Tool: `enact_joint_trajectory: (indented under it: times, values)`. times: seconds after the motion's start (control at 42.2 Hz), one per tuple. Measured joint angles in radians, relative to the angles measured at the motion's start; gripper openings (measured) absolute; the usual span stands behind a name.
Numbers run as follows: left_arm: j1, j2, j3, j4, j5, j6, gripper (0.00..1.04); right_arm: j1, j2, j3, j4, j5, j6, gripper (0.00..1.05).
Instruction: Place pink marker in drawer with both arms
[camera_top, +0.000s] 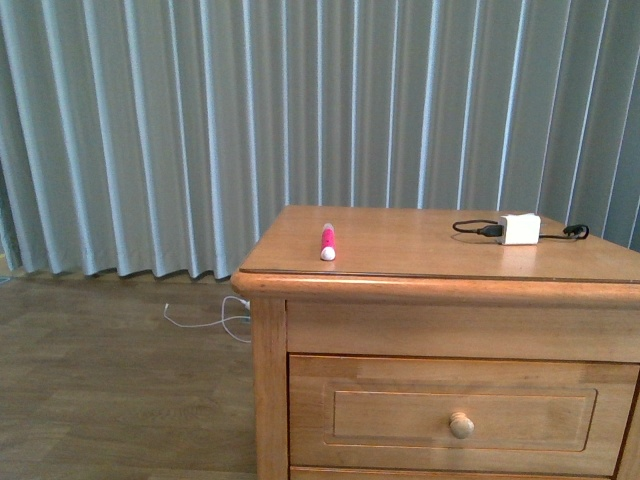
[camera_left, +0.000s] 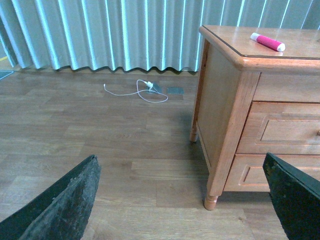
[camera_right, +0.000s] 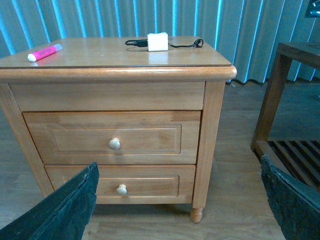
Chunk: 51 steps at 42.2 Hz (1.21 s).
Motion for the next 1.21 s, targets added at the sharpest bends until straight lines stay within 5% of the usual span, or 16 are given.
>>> enact_joint_trajectory:
  times: [0.971,1.065,1.208]
  values:
    - [0.0,0.0,0.0,0.0,0.0,0.0,0.99,0.0,0.001,0.0,-0.001,0.0,-0.002,0.96]
    - [0.0,0.0,0.0,0.0,0.0,0.0,0.99,0.0,0.071,0.035,-0.109,-0.011,-0.037,0.96]
    - [0.0,0.0,0.0,0.0,0.0,0.0,0.99,0.058,0.298,0.092,-0.051,0.018,-0.018,0.96]
